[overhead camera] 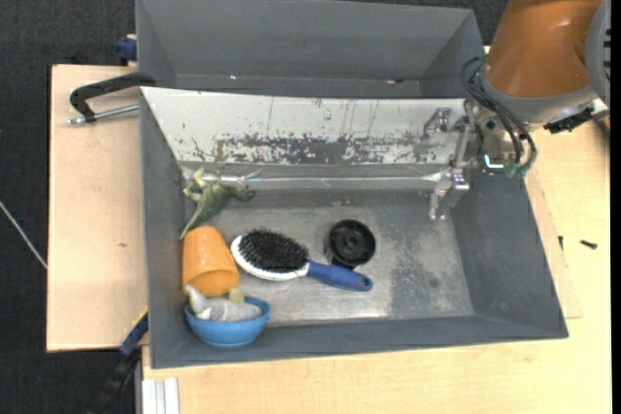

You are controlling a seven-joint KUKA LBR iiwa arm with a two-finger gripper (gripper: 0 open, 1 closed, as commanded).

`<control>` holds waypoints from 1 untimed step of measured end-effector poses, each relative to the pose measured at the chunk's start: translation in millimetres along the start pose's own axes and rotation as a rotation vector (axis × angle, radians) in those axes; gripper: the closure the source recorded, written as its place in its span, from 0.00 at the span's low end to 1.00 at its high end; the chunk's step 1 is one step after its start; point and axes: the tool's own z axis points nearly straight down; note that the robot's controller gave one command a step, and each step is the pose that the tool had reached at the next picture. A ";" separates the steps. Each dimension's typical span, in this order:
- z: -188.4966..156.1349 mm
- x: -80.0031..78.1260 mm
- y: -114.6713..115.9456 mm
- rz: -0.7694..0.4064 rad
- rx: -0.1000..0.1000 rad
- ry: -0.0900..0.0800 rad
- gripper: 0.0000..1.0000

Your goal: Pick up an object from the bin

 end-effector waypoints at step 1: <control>81.8 46.3 104.3 -0.103 -0.003 0.001 0.00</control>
Offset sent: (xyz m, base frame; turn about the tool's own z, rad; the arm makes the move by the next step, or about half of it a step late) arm -0.0444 0.0978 -0.0783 -0.0938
